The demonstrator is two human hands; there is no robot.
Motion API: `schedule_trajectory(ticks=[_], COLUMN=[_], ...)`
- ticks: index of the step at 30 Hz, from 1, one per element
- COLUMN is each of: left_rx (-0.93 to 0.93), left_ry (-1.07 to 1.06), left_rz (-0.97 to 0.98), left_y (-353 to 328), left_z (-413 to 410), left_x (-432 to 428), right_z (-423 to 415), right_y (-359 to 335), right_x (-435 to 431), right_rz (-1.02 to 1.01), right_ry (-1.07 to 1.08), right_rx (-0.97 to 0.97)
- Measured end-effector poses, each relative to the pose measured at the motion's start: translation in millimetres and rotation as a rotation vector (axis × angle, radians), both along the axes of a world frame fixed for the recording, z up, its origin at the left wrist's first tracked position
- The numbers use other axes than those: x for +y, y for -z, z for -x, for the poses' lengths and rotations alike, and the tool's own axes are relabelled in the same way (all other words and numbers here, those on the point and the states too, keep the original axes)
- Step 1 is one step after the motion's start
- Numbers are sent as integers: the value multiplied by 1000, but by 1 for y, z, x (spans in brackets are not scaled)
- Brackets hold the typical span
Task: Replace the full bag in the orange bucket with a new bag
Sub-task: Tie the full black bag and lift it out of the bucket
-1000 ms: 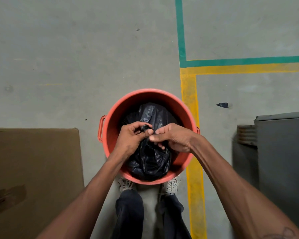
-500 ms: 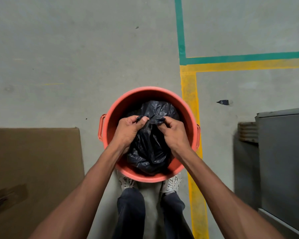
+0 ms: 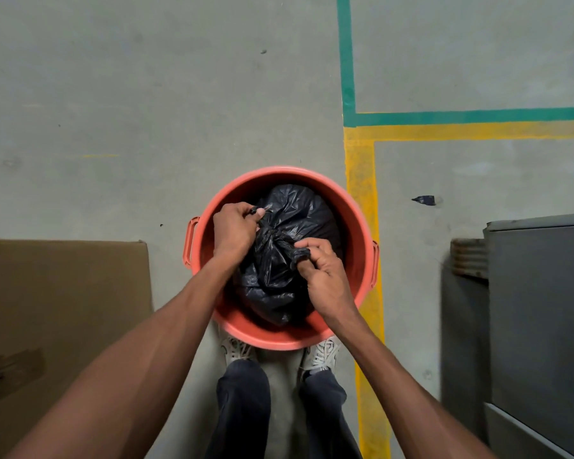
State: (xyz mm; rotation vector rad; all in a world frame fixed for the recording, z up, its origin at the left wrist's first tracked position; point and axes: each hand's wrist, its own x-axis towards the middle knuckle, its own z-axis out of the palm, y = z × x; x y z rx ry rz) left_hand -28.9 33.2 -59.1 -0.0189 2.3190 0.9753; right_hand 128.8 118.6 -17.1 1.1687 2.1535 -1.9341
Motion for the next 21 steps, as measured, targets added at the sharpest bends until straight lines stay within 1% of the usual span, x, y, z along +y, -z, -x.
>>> schedule_trajectory(ticks=[3, 5, 7, 11, 14, 19, 21], left_rx=[81, 87, 85, 80, 72, 69, 79], left_ry=[47, 62, 96, 104, 87, 84, 74], left_rz=[85, 126, 177, 265, 317, 384, 410], left_y=[4, 8, 12, 17, 20, 23, 22], left_z=[4, 5, 3, -1, -2, -1, -3], left_x=[2, 4, 6, 5, 2, -2, -2], right_z=[-2, -5, -11, -27, -38, -48, -51], right_y=[-5, -6, -8, -11, -16, -25, -27], right_x=[5, 4, -1, -4, -3, -5, -6], right_rz=[-74, -127, -127, -40, -4, 37, 86], right_ry=[-143, -233, -275, -228, -188, -183, -154], right_rx=[11, 41, 59, 18, 20, 23, 29])
